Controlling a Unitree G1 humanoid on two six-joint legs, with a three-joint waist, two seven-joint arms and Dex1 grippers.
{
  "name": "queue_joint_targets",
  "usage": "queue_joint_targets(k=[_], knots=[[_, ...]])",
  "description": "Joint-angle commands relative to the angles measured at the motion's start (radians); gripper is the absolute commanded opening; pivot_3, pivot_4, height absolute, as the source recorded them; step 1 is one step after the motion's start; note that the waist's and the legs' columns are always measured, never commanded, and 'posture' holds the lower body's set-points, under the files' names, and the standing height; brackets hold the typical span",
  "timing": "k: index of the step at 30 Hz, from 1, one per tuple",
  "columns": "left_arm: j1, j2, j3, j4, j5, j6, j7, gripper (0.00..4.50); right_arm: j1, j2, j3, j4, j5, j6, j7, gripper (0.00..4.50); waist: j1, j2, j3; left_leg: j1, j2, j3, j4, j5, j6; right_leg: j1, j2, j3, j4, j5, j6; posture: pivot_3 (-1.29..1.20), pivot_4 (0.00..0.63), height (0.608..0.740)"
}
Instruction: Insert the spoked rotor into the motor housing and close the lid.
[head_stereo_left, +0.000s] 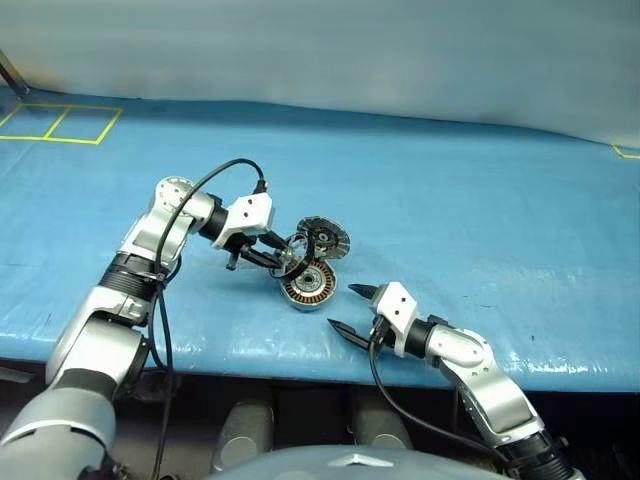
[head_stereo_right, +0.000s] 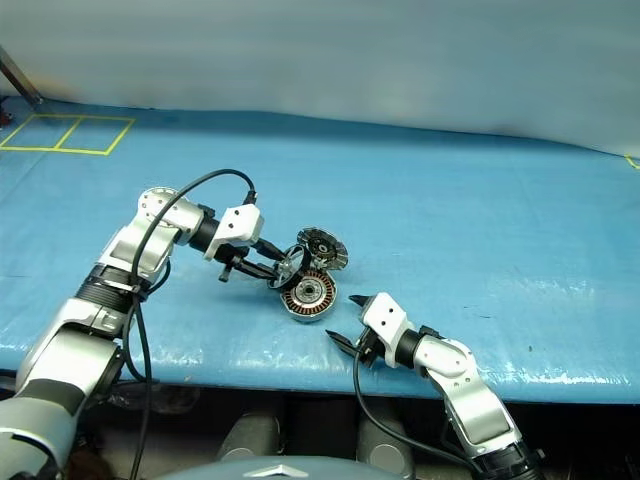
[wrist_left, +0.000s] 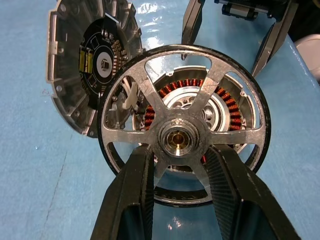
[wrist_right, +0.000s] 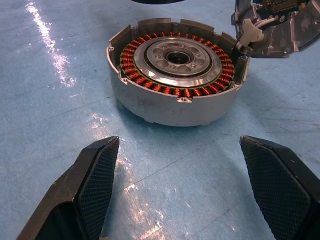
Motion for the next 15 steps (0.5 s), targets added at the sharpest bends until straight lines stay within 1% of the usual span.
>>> queue_joint_targets(k=[1,15], knots=[[-0.038,-0.008,-0.002,0.003,-0.006,-0.01,-0.008,1.42,0.002,0.003,-0.01,-0.03,-0.001,-0.011,-0.012,4.08,0.0,0.0,0.0,0.0,0.0,0.0,0.0,0.0,0.0,0.0,0.0,0.0,0.0,0.0,0.0,0.0,0.15,0.74],[-0.088,-0.061,-0.044,0.086,0.024,-0.067,-0.009,1.42,0.006,0.008,-0.005,-0.029,-0.015,-0.014,-0.031,4.08,0.001,0.0,0.0,0.0,0.0,0.0,0.0,0.0,0.0,0.0,0.0,0.0,0.0,0.0,0.0,0.0,0.15,0.74]])
